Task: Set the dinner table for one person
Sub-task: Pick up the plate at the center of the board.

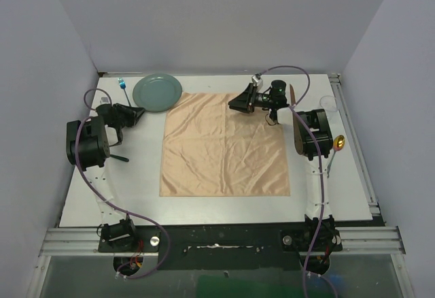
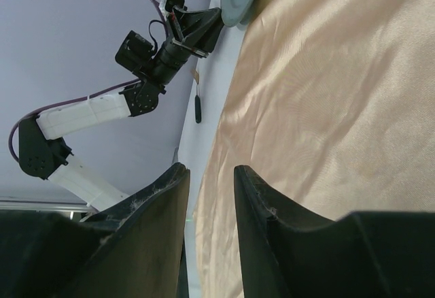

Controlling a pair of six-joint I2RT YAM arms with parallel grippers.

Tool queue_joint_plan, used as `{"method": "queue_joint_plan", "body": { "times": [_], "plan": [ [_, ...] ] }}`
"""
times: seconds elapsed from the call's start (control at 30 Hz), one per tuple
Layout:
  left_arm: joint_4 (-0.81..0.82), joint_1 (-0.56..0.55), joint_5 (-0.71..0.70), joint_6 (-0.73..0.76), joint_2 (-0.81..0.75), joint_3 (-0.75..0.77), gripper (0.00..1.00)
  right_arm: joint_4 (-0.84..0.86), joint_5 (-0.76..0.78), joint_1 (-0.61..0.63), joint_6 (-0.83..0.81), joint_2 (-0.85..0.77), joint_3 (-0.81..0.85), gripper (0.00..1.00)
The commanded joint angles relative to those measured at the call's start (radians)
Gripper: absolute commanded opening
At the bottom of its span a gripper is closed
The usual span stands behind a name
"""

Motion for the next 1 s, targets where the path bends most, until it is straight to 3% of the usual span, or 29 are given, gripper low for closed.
{"method": "queue_joint_plan", "body": {
  "times": [0.0,0.43,0.8,0.97],
  "plan": [
    [0.011,-0.010,-0.036,0.005,0.038,-0.017,0.14,0.058,-0.033,-0.008,0.002,-0.046,-0.001,0.34],
    [0.113,-0.019,-0.033,-0.051,0.101,-0.007,0.18,0.047,-0.045,-0.011,-0.004,-0.043,0.002,0.34],
    [0.423,-0.035,0.003,-0.216,0.171,-0.058,0.22,0.017,-0.058,-0.014,-0.023,-0.038,0.012,0.34],
    [0.456,-0.040,-0.001,-0.227,0.155,-0.068,0.22,-0.010,-0.055,-0.016,-0.044,-0.036,0.017,0.34]
  ]
}}
